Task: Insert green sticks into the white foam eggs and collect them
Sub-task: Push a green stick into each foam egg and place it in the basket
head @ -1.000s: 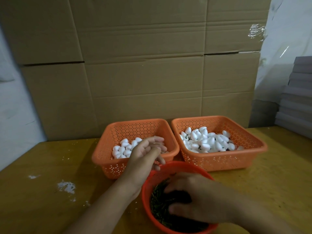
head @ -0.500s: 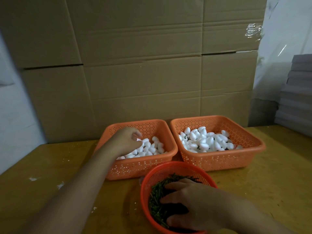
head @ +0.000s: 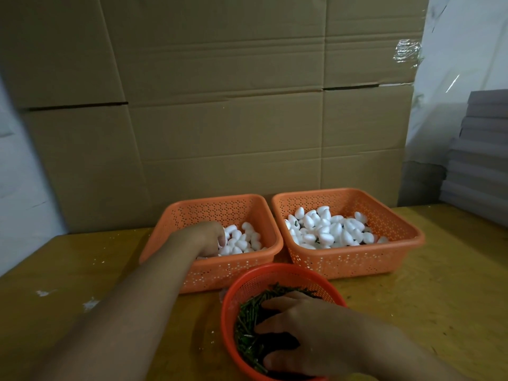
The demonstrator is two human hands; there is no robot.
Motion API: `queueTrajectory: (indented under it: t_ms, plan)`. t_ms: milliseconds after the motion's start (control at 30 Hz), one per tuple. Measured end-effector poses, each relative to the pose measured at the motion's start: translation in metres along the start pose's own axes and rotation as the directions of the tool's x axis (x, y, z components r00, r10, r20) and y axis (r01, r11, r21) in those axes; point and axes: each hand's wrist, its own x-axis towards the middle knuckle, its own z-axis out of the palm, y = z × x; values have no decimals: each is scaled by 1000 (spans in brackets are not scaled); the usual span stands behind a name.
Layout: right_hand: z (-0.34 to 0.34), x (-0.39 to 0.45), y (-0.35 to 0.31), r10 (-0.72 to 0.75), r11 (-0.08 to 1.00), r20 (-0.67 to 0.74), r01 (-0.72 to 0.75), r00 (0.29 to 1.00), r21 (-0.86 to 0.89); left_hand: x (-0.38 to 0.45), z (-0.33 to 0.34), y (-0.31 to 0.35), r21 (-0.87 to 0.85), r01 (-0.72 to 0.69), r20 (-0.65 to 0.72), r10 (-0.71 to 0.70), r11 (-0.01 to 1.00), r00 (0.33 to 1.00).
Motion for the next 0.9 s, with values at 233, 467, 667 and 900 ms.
queueTrajectory:
  t_ms: [233, 467, 667, 900]
  plan:
    - [2, 0, 1, -5, 1000, -16, 5, 1000, -16, 3, 4, -7, -9, -51, 16, 51, 999, 999]
    - [4, 2, 4, -9, 1000, -18, 9, 1000, -7, 0, 7, -7, -141, -45, -27, 42, 989, 999]
    - [6, 3, 7, -21, 1000, -28, 21, 999, 1, -38, -5, 9, -464, -282, -454, 48, 840, 890]
    - [7, 3, 9, -33, 999, -44, 33, 998, 1, -112, 25, 52, -822, -510, -499, 112, 255, 860]
